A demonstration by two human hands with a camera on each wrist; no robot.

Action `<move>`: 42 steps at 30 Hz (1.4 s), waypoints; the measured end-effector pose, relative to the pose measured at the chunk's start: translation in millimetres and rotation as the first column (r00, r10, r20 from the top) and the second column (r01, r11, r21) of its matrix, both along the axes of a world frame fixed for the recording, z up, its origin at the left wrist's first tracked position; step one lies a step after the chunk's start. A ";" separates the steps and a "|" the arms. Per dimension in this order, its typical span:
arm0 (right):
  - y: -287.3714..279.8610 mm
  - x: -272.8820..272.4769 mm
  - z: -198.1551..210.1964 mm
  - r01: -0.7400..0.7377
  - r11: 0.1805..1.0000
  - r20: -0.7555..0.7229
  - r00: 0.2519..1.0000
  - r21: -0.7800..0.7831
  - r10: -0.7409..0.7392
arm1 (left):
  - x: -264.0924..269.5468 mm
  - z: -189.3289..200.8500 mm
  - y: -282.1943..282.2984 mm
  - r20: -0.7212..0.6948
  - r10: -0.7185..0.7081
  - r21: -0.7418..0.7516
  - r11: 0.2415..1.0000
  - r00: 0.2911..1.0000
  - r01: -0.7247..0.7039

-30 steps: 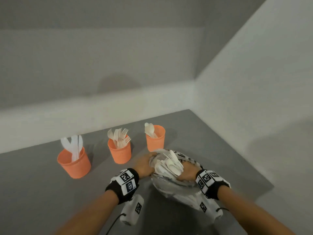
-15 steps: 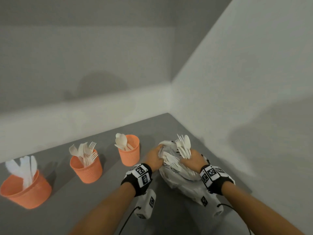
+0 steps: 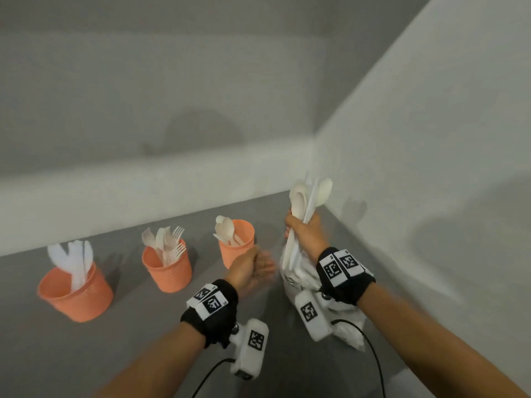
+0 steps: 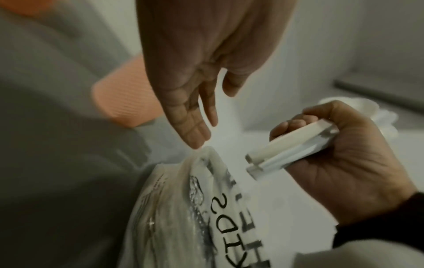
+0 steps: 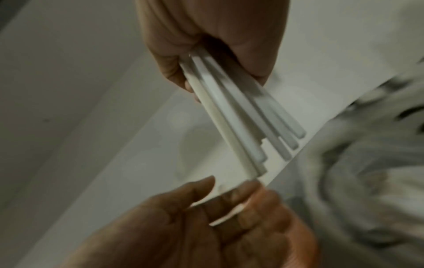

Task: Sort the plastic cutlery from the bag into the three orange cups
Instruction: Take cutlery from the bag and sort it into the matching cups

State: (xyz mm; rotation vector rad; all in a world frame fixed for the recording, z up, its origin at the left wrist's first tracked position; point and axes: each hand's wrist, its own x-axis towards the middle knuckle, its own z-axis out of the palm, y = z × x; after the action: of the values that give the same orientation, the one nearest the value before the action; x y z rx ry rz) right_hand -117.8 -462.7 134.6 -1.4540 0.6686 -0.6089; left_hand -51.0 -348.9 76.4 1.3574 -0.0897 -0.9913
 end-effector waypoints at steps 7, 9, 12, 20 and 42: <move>94.3 53.4 -15.5 -0.138 0.989 0.017 0.990 0.057 0.138 | 23.1 6.0 84.0 -0.450 0.067 -0.178 0.970 0.890 -0.163; 121.5 63.5 -27.2 -0.177 0.979 -0.010 0.984 0.102 0.179 | 28.5 14.9 101.5 -0.421 0.097 -0.230 0.950 0.902 -0.209; 154.1 72.3 -36.2 -0.228 0.969 0.000 0.973 0.091 0.229 | 30.1 19.1 128.5 -0.298 0.062 -0.196 0.972 0.952 -0.125; 193.7 95.8 -55.6 -0.340 0.935 -0.190 0.929 -0.098 0.317 | 48.0 17.4 181.9 0.283 0.061 0.048 0.996 0.957 -0.077; 211.7 108.3 -42.4 -0.721 0.688 -0.233 0.657 0.083 0.717 | 86.3 32.4 189.1 0.257 0.298 -0.166 0.951 0.919 -0.261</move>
State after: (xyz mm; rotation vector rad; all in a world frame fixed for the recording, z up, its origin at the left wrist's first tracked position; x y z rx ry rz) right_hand -9.5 -251.0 92.1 -1.6721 0.2143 0.2072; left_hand 35.3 -159.8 108.8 1.3399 -0.1643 -0.5396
